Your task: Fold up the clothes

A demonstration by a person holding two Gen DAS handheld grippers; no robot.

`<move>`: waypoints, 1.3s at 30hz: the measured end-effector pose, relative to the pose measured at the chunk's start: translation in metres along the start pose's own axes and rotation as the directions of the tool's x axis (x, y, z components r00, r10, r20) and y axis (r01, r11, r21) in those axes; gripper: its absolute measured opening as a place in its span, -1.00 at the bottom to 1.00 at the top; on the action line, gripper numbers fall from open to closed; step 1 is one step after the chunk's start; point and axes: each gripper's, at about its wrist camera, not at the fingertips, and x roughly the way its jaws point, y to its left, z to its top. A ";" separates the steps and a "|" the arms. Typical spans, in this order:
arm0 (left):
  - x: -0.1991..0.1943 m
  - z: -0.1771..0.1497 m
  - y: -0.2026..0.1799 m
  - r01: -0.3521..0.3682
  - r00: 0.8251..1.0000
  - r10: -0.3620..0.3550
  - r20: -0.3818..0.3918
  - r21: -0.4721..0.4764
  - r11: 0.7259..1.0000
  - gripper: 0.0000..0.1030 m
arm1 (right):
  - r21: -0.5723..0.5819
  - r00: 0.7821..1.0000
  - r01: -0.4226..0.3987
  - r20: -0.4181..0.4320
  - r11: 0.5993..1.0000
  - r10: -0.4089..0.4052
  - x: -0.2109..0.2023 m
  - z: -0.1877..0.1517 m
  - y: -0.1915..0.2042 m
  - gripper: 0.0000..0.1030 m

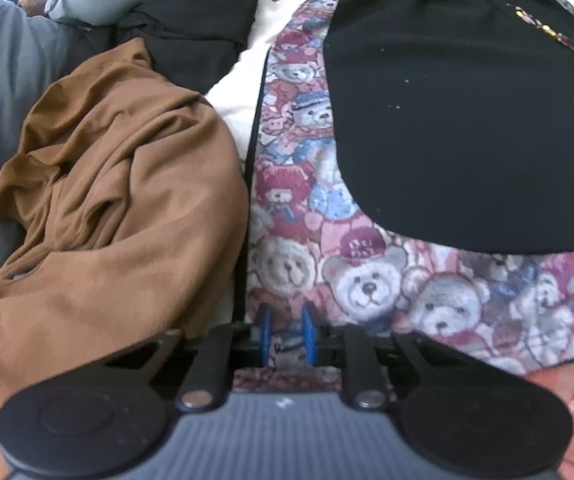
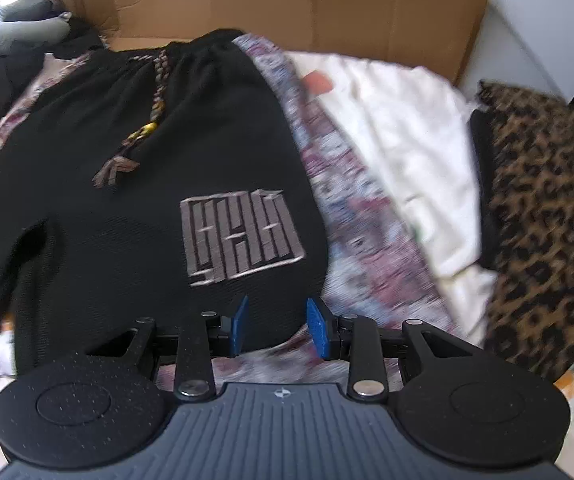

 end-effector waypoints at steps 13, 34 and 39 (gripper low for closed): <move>-0.021 0.051 -0.057 0.151 0.983 -0.150 0.104 -0.002 0.989 -0.39 | -0.085 0.992 -0.022 -0.127 0.996 0.011 0.012 -0.045 0.014 -0.23; 0.014 0.158 -0.055 0.161 0.946 -0.140 0.291 -0.047 0.986 -0.22 | -0.149 0.990 0.032 0.139 0.988 -0.011 0.020 0.076 -0.004 -0.24; 0.031 0.183 -0.050 0.115 0.951 -0.106 0.290 -0.016 0.993 -0.32 | -0.163 0.987 0.022 0.164 0.986 0.005 0.044 0.106 -0.006 -0.26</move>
